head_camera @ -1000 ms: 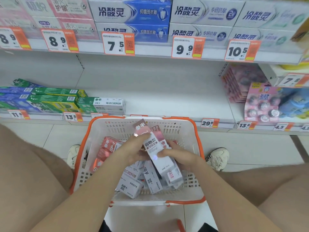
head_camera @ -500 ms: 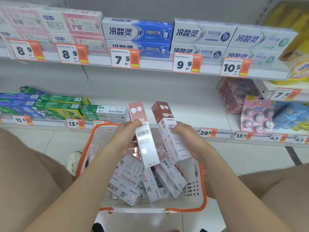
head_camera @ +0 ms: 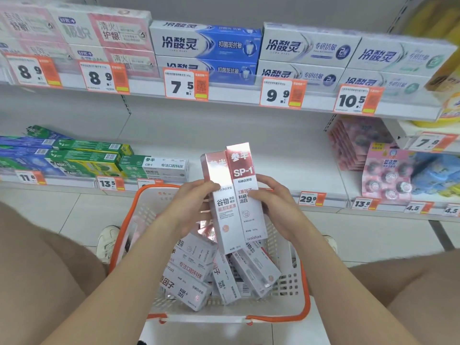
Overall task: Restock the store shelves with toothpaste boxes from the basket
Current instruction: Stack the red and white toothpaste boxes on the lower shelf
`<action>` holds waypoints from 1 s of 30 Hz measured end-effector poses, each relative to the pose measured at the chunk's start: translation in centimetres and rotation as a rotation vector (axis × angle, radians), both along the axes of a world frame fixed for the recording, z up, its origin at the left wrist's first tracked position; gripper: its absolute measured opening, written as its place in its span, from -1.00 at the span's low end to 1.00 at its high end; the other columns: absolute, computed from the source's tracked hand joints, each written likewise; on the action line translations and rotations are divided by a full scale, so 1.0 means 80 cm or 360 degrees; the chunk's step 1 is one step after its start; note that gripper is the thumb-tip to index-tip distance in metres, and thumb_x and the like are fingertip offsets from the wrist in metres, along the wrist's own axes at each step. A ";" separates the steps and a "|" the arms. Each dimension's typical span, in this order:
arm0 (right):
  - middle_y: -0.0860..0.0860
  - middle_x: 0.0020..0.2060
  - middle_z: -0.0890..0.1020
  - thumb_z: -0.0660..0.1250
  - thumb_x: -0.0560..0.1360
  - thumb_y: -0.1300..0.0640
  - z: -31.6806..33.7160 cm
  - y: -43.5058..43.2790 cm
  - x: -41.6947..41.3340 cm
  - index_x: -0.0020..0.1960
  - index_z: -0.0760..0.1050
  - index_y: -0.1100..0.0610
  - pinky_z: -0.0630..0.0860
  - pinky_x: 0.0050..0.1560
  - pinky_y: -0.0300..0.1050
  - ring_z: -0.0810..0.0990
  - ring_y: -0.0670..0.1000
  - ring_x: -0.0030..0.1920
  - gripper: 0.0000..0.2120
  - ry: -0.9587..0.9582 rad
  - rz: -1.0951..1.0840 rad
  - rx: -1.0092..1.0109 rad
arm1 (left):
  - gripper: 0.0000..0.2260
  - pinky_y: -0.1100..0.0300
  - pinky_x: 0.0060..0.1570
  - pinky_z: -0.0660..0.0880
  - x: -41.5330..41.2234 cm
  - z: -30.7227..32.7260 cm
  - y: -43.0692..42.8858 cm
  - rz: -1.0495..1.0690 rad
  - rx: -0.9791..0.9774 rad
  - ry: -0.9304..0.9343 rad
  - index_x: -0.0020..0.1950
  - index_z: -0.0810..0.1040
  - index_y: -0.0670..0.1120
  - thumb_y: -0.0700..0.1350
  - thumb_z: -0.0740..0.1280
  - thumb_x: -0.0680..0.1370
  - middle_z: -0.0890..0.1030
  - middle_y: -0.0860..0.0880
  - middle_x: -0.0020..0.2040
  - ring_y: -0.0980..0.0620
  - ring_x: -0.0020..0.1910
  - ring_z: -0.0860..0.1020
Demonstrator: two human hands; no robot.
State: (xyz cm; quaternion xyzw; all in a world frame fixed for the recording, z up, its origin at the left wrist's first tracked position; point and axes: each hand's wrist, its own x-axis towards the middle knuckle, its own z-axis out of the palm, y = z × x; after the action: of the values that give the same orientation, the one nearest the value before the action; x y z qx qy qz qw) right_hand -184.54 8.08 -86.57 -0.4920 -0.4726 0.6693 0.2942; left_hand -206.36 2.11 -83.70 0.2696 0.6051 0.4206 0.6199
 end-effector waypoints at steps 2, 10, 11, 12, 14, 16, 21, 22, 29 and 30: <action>0.08 0.13 0.74 0.33 0.61 0.13 0.002 0.002 -0.003 0.30 0.62 -0.05 0.60 0.27 0.21 0.72 0.17 0.17 -0.71 -0.0035 -0.0031 -0.0029 | -0.78 -0.15 0.22 0.62 -0.001 0.001 0.001 0.0014 0.0012 -0.0015 0.22 0.66 -0.14 -0.07 0.41 0.64 0.75 -0.14 0.08 -0.17 0.11 0.73; 0.06 0.00 0.77 0.59 0.45 -0.11 0.006 -0.012 -0.010 0.34 0.39 0.07 0.70 -0.08 0.09 0.78 0.10 -0.06 -0.39 -0.0181 0.0129 -0.0195 | -0.67 -0.12 0.22 0.62 0.000 -0.003 0.005 0.0028 0.0002 0.0113 0.24 0.64 -0.07 0.08 0.51 0.56 0.77 -0.05 0.05 -0.05 0.09 0.74; 0.12 -0.01 0.77 0.58 0.48 -0.06 0.005 -0.010 -0.008 0.36 0.38 0.16 0.69 -0.11 0.05 0.77 0.14 -0.06 -0.39 -0.0123 0.0086 -0.0250 | -0.64 -0.12 0.21 0.63 0.000 -0.004 0.005 0.0061 -0.0004 0.0125 0.26 0.63 -0.08 0.08 0.51 0.56 0.77 -0.04 0.05 -0.03 0.08 0.74; 0.20 0.03 0.75 0.54 0.52 -0.06 0.008 -0.008 -0.006 0.37 0.40 0.23 0.68 -0.09 0.05 0.76 0.20 -0.02 -0.41 -0.0044 0.0048 -0.0307 | -0.62 -0.12 0.20 0.63 -0.001 -0.006 0.005 0.0097 -0.0007 0.0134 0.27 0.61 -0.08 0.08 0.52 0.55 0.77 -0.02 0.04 -0.02 0.08 0.74; 0.33 0.16 0.68 0.46 0.57 -0.13 0.008 -0.002 -0.001 0.36 0.50 0.27 0.69 0.04 0.15 0.71 0.30 0.11 -0.44 0.0104 -0.0010 -0.0449 | -0.62 -0.13 0.20 0.63 0.000 -0.008 0.005 0.0157 -0.0007 0.0152 0.27 0.60 -0.07 0.07 0.53 0.54 0.77 -0.01 0.03 -0.02 0.07 0.74; 0.30 0.24 0.65 0.37 0.59 -0.25 0.003 0.003 0.004 0.35 0.61 0.17 0.60 0.26 0.29 0.67 0.32 0.22 -0.44 0.0135 -0.0038 -0.0530 | -0.64 -0.11 0.18 0.63 0.002 -0.008 0.005 0.0193 -0.0004 0.0178 0.24 0.60 -0.05 0.06 0.54 0.54 0.78 0.00 0.00 -0.02 0.07 0.73; 0.23 0.29 0.64 0.31 0.50 -0.46 -0.010 0.003 -0.002 0.41 0.58 0.04 0.46 0.40 0.29 0.66 0.24 0.15 -0.29 0.0266 -0.0111 -0.0603 | -0.59 -0.10 0.13 0.66 0.006 -0.008 0.006 0.0188 0.0003 0.0183 0.23 0.59 -0.05 0.10 0.57 0.49 0.78 0.01 0.00 -0.01 0.05 0.74; 0.25 0.28 0.64 0.37 0.46 -0.47 -0.009 0.003 -0.004 0.44 0.54 0.04 0.46 0.39 0.27 0.65 0.24 0.14 -0.24 0.0277 -0.0066 -0.0593 | -0.58 -0.07 0.08 0.68 0.007 -0.008 0.007 0.0183 0.0014 0.0175 0.24 0.59 -0.05 0.11 0.58 0.49 0.77 0.01 0.01 0.00 0.04 0.74; 0.25 0.16 0.70 0.42 0.56 -0.16 -0.014 0.013 0.002 0.31 0.57 0.11 0.59 0.19 0.23 0.70 0.24 0.08 -0.55 0.0184 -0.0115 -0.0356 | -0.65 0.06 -0.06 0.66 0.016 -0.011 0.015 0.0419 0.0123 0.0213 0.16 0.60 -0.01 0.10 0.58 0.49 0.77 0.03 -0.02 0.05 -0.03 0.74; 0.20 0.14 0.71 0.41 0.56 -0.19 -0.014 0.016 0.002 0.29 0.60 0.04 0.61 0.15 0.20 0.70 0.22 0.09 -0.58 0.0126 -0.0115 -0.0272 | -0.65 0.08 -0.07 0.66 0.017 -0.011 0.017 0.0450 0.0128 0.0195 0.17 0.60 -0.02 0.09 0.57 0.50 0.77 0.02 -0.03 0.04 -0.02 0.74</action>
State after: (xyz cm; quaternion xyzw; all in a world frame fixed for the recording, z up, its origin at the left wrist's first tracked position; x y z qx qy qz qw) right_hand -184.37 9.33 -87.71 -0.5053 -0.3837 0.7150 0.2936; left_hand -205.03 3.45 -84.60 0.2313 0.6564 0.5103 0.5052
